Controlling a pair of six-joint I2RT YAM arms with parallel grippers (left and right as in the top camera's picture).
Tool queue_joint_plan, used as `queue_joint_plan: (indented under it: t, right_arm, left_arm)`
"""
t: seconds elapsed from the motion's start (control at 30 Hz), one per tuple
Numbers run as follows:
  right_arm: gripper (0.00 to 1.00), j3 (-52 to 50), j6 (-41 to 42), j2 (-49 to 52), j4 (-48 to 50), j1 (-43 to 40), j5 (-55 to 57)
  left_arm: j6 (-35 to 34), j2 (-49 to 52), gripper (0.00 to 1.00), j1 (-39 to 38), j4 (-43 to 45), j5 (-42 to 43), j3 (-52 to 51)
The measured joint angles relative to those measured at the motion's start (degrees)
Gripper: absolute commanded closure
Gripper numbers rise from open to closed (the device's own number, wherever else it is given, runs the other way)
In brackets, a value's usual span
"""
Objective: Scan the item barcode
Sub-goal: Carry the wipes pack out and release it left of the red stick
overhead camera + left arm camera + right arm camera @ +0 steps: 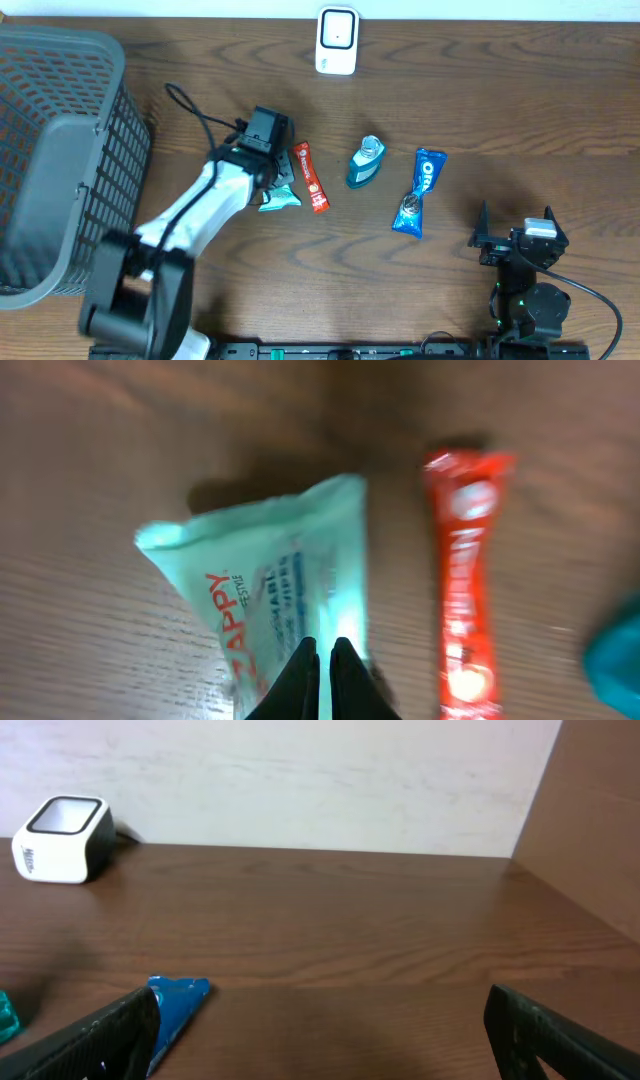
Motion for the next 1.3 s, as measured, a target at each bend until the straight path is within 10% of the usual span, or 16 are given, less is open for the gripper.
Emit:
queue_joint_plan:
  t: [0.47, 0.87, 1.3]
  right_arm:
    - [0.01, 0.00, 0.00, 0.00, 0.00, 0.00, 0.00]
    - [0.01, 0.00, 0.00, 0.00, -0.02, 0.00, 0.00]
    - [0.01, 0.00, 0.00, 0.00, -0.02, 0.00, 0.00]
  left_arm:
    - [-3.23, 4.44, 0.93, -0.15, -2.49, 0.04, 0.22]
    - [0.28, -14.23, 0.93, 0.35, -5.35, -6.69, 4.39]
    - [1.33, 5.84, 0.93, 2.36, -1.49, -3.08, 1.51]
